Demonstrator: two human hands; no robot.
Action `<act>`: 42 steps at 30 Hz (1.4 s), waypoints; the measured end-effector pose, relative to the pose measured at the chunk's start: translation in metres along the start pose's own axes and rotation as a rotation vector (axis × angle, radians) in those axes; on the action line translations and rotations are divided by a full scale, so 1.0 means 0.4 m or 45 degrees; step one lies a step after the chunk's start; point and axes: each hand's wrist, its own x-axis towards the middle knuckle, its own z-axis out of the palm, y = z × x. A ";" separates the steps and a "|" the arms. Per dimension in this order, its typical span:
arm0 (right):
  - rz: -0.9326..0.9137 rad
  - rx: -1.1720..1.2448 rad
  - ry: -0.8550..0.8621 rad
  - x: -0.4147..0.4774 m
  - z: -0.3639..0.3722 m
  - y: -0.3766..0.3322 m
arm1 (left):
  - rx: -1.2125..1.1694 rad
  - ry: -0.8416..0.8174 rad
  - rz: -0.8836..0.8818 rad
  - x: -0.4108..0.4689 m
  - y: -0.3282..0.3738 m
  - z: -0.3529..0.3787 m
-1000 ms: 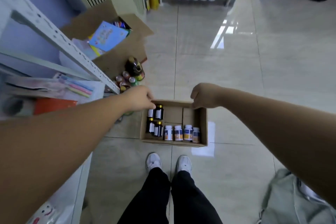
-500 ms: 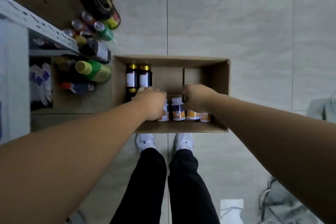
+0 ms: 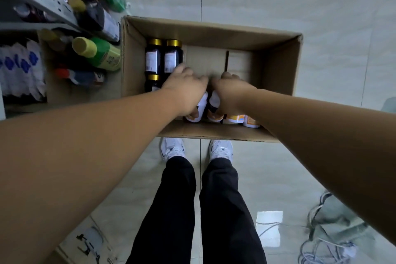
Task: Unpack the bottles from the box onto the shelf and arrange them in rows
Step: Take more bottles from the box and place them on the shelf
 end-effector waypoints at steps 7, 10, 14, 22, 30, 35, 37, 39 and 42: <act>-0.091 0.162 0.094 -0.141 -0.158 0.022 | -0.601 -0.021 -0.131 -0.075 -0.031 -0.165; -0.134 0.141 0.173 -0.238 -0.302 -0.005 | -0.687 0.059 -0.156 -0.150 -0.069 -0.308; -0.261 0.108 0.295 -0.420 -0.561 -0.095 | -0.781 0.208 -0.261 -0.304 -0.119 -0.579; -0.608 -0.163 0.628 -0.890 -1.066 -0.427 | -0.748 0.570 -0.481 -0.825 -0.215 -1.154; -1.032 -0.524 0.934 -1.322 -1.278 -0.872 | -0.474 0.910 -0.817 -1.442 -0.236 -1.459; -1.205 -0.573 0.939 -1.447 -1.245 -1.121 | -0.509 1.046 -1.040 -1.740 -0.250 -1.444; -1.266 -0.600 0.926 -1.462 -1.214 -1.213 | -0.500 1.058 -1.123 -1.825 -0.269 -1.402; -1.301 -0.635 0.909 -1.459 -1.180 -1.299 | -0.473 1.046 -1.192 -1.888 -0.303 -1.350; -1.314 -0.686 0.886 -1.421 -1.128 -1.413 | -0.497 1.051 -1.254 -1.946 -0.381 -1.260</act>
